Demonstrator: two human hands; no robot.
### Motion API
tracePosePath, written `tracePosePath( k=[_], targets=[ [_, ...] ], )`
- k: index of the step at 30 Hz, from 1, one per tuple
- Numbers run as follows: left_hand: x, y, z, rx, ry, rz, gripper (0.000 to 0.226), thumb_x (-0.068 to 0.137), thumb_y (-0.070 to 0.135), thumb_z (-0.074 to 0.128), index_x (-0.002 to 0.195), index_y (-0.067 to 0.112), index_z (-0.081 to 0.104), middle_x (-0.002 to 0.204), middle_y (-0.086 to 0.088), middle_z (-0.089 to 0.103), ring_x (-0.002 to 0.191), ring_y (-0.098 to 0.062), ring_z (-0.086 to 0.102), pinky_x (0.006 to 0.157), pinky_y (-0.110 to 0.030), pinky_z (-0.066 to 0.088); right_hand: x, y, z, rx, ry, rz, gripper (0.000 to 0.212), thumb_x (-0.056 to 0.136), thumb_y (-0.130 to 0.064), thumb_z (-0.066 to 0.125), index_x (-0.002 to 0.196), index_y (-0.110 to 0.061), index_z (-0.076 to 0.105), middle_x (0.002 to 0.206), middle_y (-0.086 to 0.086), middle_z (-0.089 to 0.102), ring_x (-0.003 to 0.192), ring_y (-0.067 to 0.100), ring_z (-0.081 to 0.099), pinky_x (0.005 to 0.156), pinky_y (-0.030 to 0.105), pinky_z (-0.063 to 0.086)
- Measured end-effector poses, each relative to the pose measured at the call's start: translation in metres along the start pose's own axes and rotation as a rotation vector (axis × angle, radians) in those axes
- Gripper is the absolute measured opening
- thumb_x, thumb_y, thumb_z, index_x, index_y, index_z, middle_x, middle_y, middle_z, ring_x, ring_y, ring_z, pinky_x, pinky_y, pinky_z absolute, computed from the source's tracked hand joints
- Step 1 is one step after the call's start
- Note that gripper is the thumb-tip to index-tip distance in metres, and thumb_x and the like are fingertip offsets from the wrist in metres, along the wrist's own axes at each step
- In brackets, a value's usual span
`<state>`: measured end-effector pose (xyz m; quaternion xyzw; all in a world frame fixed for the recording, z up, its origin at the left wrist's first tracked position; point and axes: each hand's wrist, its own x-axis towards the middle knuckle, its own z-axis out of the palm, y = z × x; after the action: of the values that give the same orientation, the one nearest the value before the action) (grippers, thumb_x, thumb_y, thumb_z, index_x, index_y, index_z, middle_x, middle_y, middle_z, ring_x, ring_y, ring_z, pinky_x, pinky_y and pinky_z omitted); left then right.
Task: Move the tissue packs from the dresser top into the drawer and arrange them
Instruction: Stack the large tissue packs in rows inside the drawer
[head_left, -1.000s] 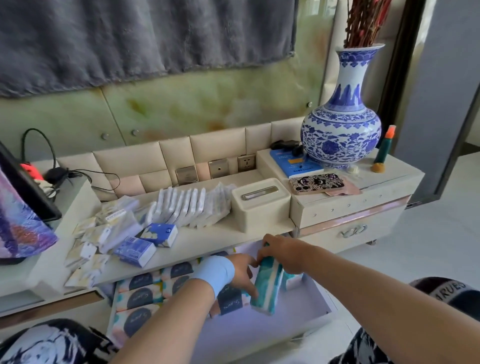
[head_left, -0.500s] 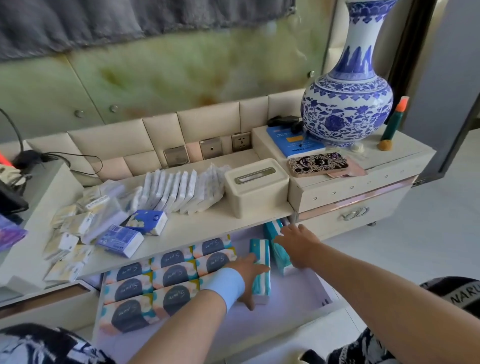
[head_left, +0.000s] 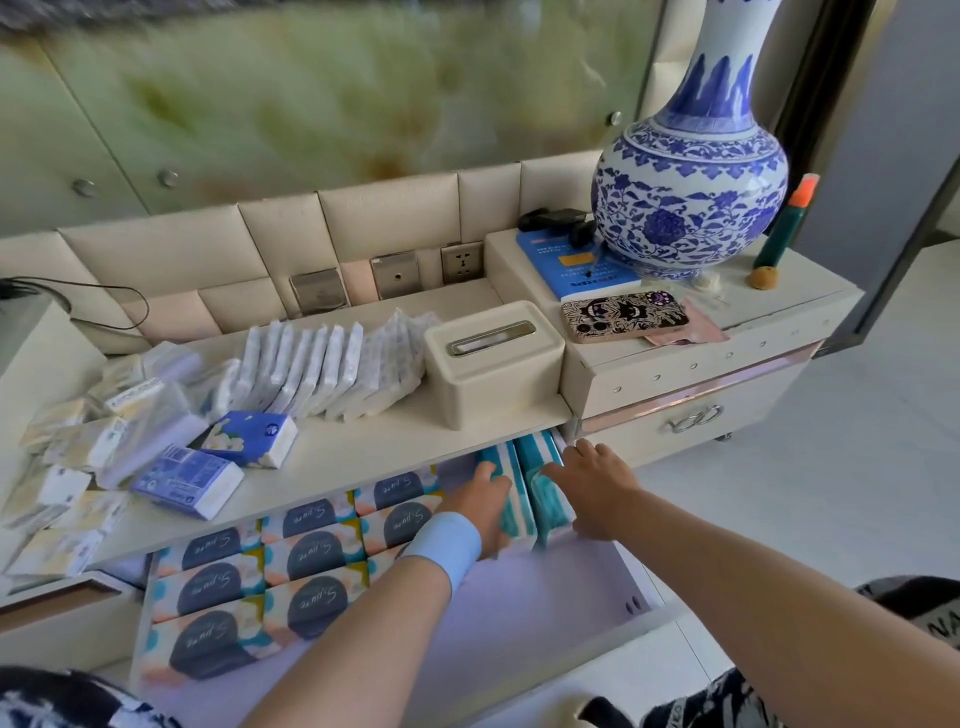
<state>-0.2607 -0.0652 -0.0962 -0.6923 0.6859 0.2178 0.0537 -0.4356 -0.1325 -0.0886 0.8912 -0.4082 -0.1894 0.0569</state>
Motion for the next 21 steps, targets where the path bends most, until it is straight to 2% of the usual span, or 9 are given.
tracePosePath(
  k=[6,10,14,17,21],
  targets=[
    [0.008,0.000,0.007,-0.176,0.095,0.042,0.056,0.077,0.030,0.076,0.127,0.017,0.052,0.135,0.001,0.033,0.110,-0.023,0.056,0.099,-0.036,0.046,0.003,0.005,0.006,0.073,-0.011,0.053,0.079,0.087,-0.029,0.067,0.150,-0.032,0.019,0.136,0.011,0.042,0.120,0.028,0.047,0.094,0.037,0.043],
    [0.010,-0.005,0.010,-0.152,0.068,0.088,0.060,0.076,0.027,0.078,0.129,0.018,0.051,0.134,0.002,0.031,0.110,-0.022,0.055,0.096,-0.029,0.045,0.005,0.003,0.008,0.046,0.019,0.035,0.080,0.085,-0.041,0.066,0.150,-0.027,0.021,0.144,0.013,0.034,0.123,0.030,0.045,0.097,0.038,0.043],
    [0.011,0.001,0.007,-0.078,0.041,0.073,0.061,0.079,0.028,0.076,0.132,0.018,0.047,0.136,-0.001,0.032,0.110,-0.027,0.057,0.095,-0.035,0.047,0.004,-0.004,0.006,-0.031,0.052,-0.058,0.080,0.083,-0.031,0.066,0.149,-0.023,0.022,0.150,0.014,0.027,0.128,0.030,0.039,0.100,0.039,0.041],
    [0.011,0.005,-0.001,-0.012,0.001,0.058,0.065,0.080,0.038,0.075,0.135,0.023,0.046,0.138,0.001,0.035,0.113,-0.028,0.057,0.096,-0.038,0.048,0.004,-0.013,-0.002,-0.046,0.023,-0.168,0.082,0.080,-0.034,0.069,0.148,-0.024,0.025,0.143,0.009,0.033,0.125,0.028,0.042,0.100,0.039,0.041],
    [0.004,-0.003,-0.023,-0.025,-0.073,0.076,0.051,0.085,0.039,0.068,0.131,0.024,0.055,0.141,-0.002,0.045,0.124,-0.026,0.053,0.104,-0.040,0.044,0.006,-0.024,-0.024,0.036,-0.071,-0.133,0.069,0.082,-0.039,0.063,0.145,-0.027,0.038,0.136,0.005,0.044,0.122,0.026,0.047,0.101,0.039,0.040]
  ],
)
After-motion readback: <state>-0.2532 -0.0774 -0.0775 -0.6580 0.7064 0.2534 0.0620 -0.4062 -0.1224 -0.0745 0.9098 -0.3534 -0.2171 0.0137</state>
